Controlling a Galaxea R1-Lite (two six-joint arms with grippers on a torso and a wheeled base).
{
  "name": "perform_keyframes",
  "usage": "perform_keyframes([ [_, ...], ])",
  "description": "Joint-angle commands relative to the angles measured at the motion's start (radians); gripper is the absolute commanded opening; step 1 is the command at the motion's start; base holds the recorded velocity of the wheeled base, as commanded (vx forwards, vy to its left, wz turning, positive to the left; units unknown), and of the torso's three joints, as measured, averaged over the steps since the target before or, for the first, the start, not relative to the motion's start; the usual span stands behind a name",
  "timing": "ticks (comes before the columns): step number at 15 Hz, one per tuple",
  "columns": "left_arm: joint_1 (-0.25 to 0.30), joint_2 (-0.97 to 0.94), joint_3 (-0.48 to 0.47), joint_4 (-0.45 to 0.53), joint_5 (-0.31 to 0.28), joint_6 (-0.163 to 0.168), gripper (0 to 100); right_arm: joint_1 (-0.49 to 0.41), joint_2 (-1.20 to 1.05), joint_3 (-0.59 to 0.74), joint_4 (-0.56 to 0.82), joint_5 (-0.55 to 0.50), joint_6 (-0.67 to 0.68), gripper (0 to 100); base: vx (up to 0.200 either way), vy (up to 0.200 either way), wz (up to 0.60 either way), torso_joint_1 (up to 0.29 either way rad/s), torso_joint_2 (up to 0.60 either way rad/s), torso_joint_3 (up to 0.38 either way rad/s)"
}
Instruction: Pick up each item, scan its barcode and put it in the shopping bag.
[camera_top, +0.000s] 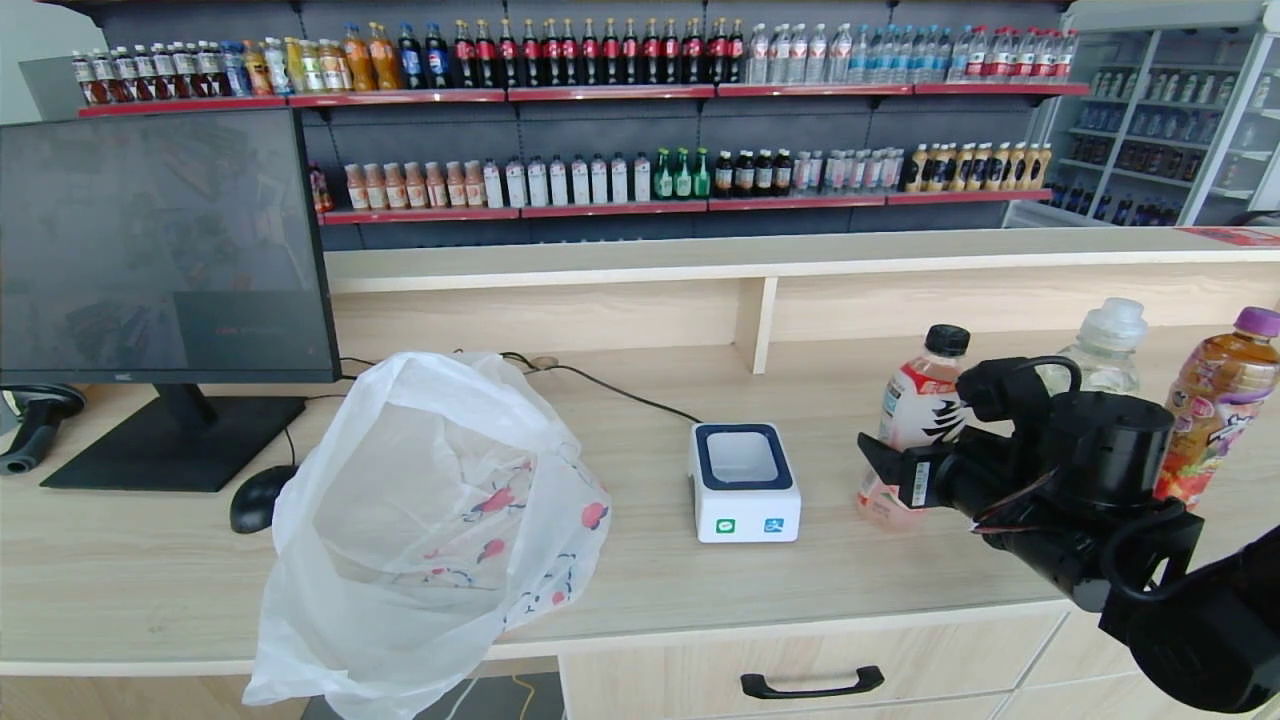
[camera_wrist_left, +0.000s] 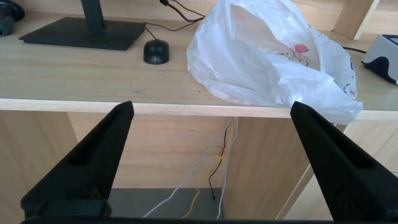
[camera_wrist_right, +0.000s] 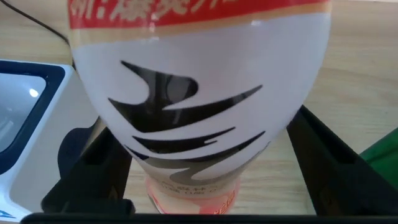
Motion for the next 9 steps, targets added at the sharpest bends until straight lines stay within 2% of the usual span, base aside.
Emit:
perform_keyframes([
  [1,0.000,0.000,0.000,0.000,0.000,-0.001,100,0.001,-0.002,-0.008,0.000,0.000,0.000,0,0.000,0.000,0.00,0.000,0.00,0.000],
  [9,0.000,0.000,0.000,0.000,0.000,0.000,100,0.002,-0.014,-0.026,0.000,0.000,-0.003,0,0.000,0.000,0.00,0.000,0.00,0.000],
])
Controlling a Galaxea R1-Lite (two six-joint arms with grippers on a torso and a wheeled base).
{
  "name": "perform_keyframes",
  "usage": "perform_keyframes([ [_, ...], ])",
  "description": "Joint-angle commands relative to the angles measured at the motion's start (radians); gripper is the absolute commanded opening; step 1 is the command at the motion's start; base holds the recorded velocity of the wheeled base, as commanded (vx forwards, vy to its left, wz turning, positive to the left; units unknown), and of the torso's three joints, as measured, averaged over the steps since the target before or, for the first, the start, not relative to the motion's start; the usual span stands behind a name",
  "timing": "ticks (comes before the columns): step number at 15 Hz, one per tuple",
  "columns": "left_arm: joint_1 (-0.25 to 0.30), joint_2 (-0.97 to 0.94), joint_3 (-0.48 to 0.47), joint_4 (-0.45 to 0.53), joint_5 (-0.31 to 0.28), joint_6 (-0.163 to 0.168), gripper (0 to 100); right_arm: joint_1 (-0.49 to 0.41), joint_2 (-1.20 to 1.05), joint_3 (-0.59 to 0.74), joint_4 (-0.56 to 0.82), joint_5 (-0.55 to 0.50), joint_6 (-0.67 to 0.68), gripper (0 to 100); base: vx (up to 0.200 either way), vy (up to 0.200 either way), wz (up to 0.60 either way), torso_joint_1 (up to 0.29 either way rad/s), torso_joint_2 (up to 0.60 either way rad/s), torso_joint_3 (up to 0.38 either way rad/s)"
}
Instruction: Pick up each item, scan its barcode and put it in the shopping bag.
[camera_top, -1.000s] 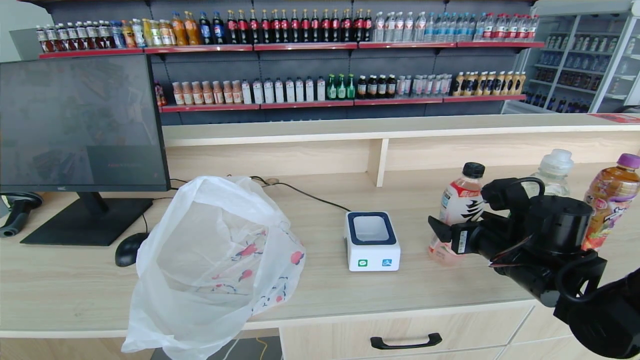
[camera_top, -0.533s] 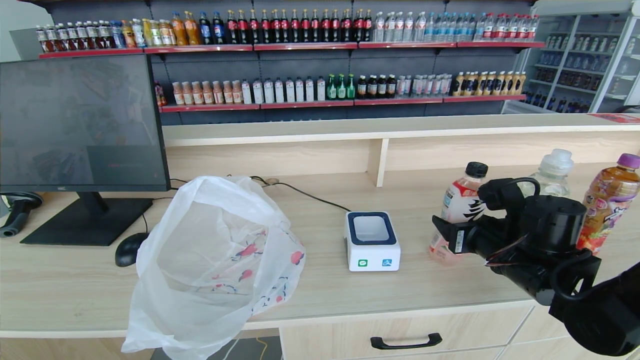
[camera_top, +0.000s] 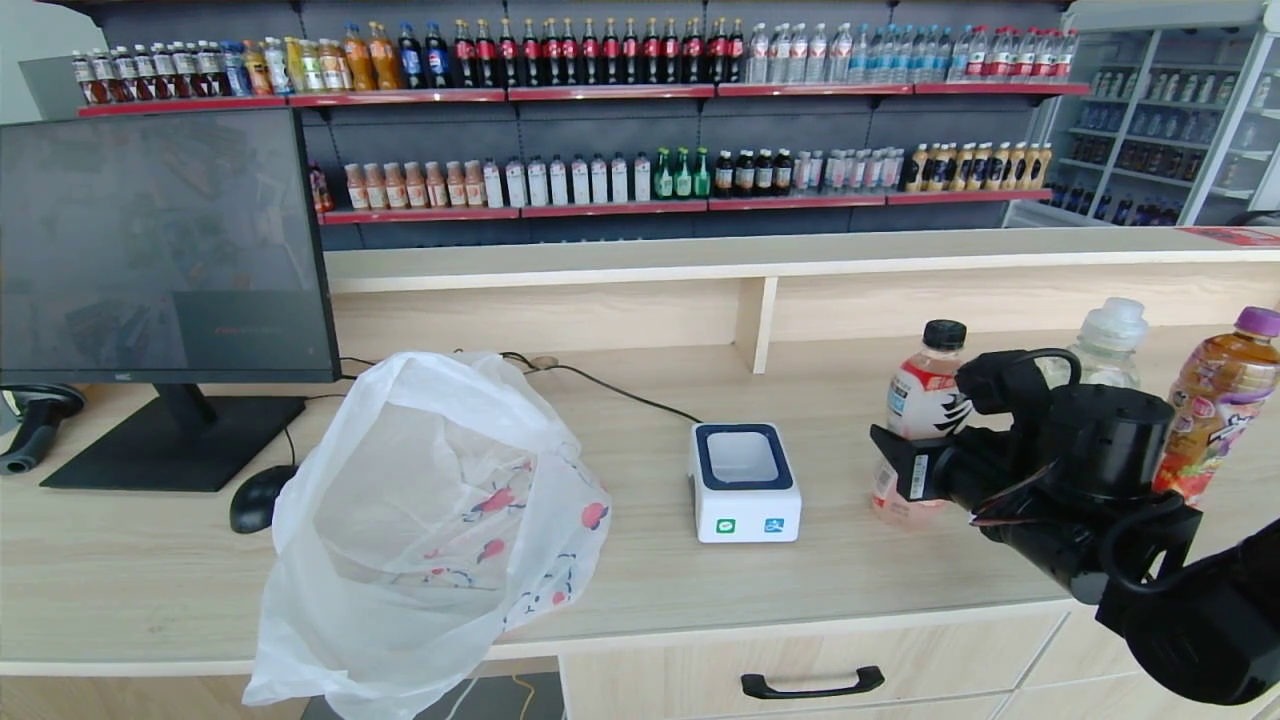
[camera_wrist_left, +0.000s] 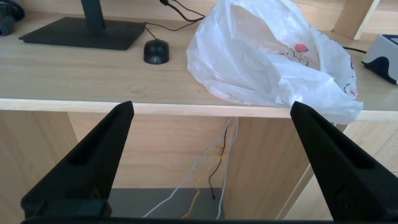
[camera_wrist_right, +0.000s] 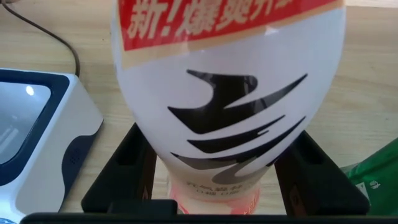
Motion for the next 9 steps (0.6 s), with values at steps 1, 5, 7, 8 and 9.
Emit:
perform_keyframes([
  [1,0.000,0.000,0.000,0.000,0.000,0.000,100,0.000,-0.011,-0.009,-0.004,0.000,0.000,0,0.000,0.000,0.00,0.000,0.00,0.000],
  [5,0.000,0.000,0.000,0.000,0.000,0.000,100,0.003,-0.037,-0.008,-0.004,0.000,0.000,0,0.000,0.000,0.00,0.000,0.00,0.000],
  [7,0.000,0.000,0.000,0.000,0.000,0.000,100,0.003,-0.054,0.000,-0.004,0.000,0.001,0,0.000,0.000,0.00,0.000,0.00,0.000],
  [8,0.000,0.000,0.000,0.000,0.000,0.000,100,0.005,-0.068,0.003,-0.004,0.002,0.000,0,0.000,0.000,0.00,0.000,0.00,0.000],
  [9,0.000,0.000,0.000,0.000,0.000,0.000,100,0.006,-0.088,0.003,-0.004,0.002,-0.002,0,0.000,0.000,0.00,0.000,0.00,0.000],
])
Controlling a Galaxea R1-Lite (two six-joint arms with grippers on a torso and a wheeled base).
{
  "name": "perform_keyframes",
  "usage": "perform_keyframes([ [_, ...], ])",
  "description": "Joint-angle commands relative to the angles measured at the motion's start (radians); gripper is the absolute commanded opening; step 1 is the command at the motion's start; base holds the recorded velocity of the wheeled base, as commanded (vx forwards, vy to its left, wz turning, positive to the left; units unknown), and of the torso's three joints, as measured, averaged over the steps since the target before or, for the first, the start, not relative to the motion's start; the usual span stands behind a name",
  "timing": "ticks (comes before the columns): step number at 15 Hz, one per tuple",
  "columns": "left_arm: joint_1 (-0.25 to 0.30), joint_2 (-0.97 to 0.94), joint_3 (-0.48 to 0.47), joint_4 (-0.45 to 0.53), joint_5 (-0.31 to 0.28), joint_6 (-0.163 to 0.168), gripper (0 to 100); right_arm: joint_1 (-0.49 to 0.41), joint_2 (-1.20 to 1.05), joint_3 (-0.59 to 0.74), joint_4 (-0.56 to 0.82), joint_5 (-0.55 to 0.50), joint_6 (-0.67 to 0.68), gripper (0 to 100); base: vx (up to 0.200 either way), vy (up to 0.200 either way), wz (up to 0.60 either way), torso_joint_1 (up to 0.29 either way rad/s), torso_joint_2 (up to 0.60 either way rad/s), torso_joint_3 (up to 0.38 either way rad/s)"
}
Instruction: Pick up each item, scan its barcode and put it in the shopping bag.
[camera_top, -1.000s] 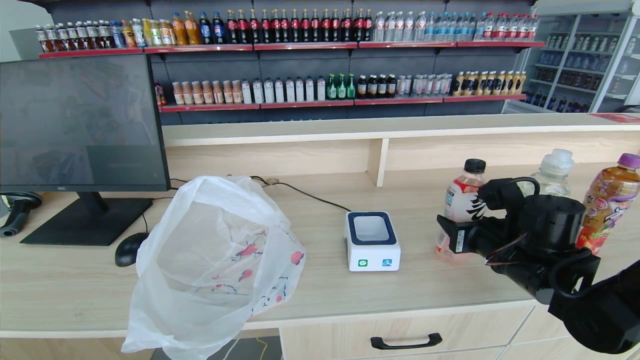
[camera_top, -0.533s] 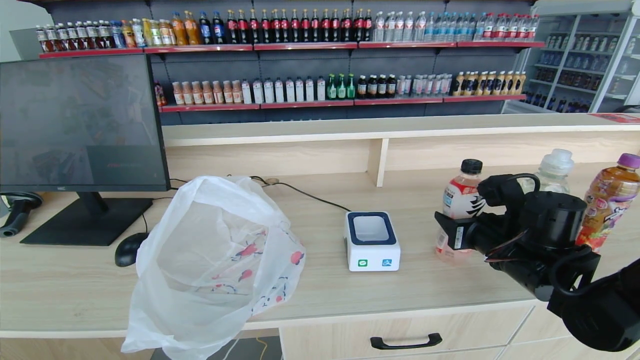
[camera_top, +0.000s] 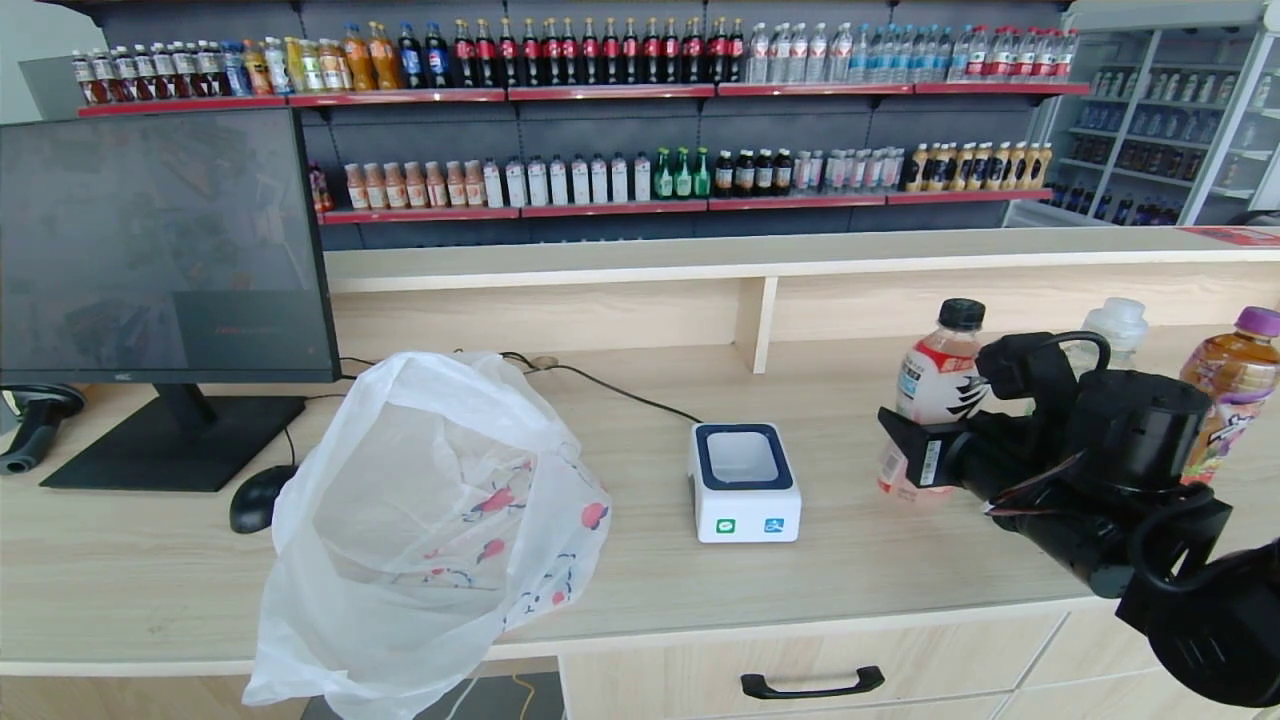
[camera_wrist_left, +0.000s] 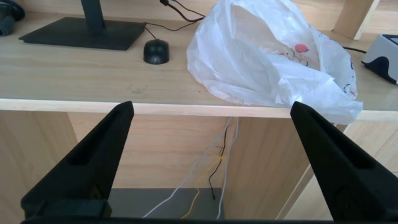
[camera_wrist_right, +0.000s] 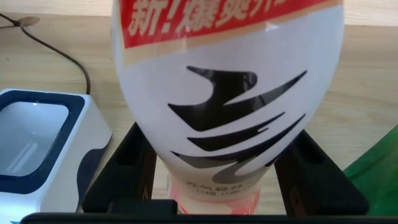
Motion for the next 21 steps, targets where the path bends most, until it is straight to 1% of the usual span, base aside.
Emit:
perform_keyframes([
  [1,0.000,0.000,0.000,0.000,0.000,0.000,100,0.006,-0.056,0.003,-0.001,0.002,-0.012,0,0.000,0.000,0.00,0.000,0.00,0.000],
  [6,0.000,0.000,0.000,0.000,0.000,0.000,100,0.017,-0.150,0.002,-0.009,0.007,-0.018,0,0.000,0.000,0.00,0.000,0.00,0.000],
  [7,0.000,0.000,0.000,0.000,0.000,0.000,100,0.017,-0.154,0.003,-0.033,0.007,-0.020,0,0.000,0.000,0.00,0.000,0.00,0.000],
  [8,0.000,0.000,0.000,0.000,0.000,0.000,100,0.026,-0.150,0.011,-0.110,0.007,-0.027,0,0.000,0.000,0.00,0.000,0.00,0.000],
  [9,0.000,0.000,0.000,0.000,0.000,0.000,100,0.040,-0.148,0.020,-0.156,0.007,-0.029,0,0.000,0.000,0.00,0.000,0.00,0.000],
  [12,0.000,0.000,0.000,0.000,0.000,0.000,100,0.060,-0.156,0.016,-0.222,0.007,-0.030,0,0.000,0.000,0.00,0.000,0.00,0.000],
  [15,0.000,0.000,0.000,0.000,0.000,0.000,100,0.068,-0.187,0.023,-0.243,0.007,-0.046,0,0.000,0.000,0.00,0.000,0.00,0.000],
  [21,0.000,0.000,0.000,0.000,0.000,0.000,100,0.157,-0.288,0.053,-0.245,0.008,-0.059,0,0.000,0.000,0.00,0.000,0.00,0.000],
])
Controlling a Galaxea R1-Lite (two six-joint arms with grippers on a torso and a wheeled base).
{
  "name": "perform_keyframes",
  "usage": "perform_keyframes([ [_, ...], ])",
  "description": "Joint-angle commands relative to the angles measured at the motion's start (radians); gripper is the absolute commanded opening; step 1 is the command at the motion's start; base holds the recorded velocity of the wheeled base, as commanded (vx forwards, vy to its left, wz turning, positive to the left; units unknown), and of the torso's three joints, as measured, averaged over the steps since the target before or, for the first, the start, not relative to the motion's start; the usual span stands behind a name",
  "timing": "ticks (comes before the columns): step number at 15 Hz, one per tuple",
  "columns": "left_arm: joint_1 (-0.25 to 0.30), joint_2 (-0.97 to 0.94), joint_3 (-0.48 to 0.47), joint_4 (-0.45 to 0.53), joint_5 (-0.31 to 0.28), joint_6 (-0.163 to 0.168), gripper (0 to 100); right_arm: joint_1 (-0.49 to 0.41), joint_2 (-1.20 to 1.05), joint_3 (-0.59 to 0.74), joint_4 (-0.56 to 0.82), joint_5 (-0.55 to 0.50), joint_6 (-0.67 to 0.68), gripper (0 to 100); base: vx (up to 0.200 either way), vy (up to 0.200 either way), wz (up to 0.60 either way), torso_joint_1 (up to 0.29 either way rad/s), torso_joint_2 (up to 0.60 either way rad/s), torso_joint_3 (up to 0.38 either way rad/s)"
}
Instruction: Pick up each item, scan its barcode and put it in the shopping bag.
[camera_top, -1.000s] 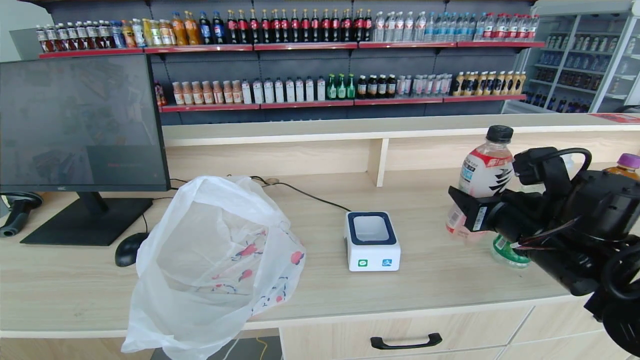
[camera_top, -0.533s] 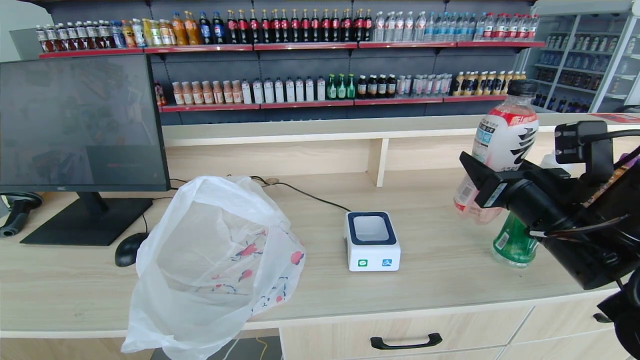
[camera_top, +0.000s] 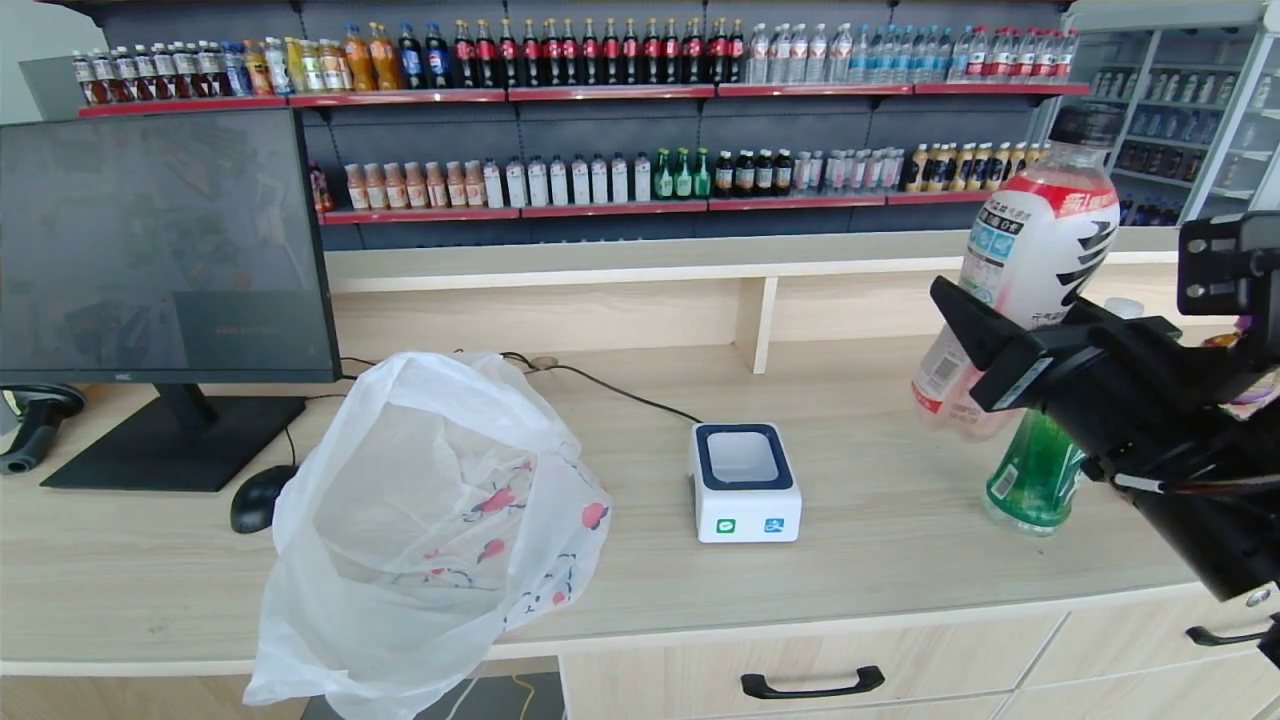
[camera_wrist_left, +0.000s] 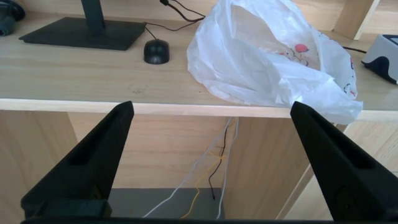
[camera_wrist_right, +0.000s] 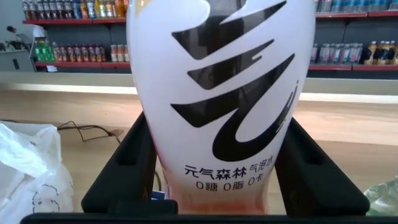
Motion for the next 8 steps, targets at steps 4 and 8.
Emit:
perform_keyframes([
  [4,0.000,0.000,0.000,0.000,0.000,-0.002,100,0.079,-0.154,0.108,0.000,0.000,-0.027,0,0.000,0.000,0.00,0.000,0.00,0.000],
  [8,0.000,0.000,0.000,0.000,0.000,-0.002,100,0.160,-0.258,0.243,0.000,0.000,-0.041,0,0.000,0.000,0.00,0.000,0.00,0.000],
])
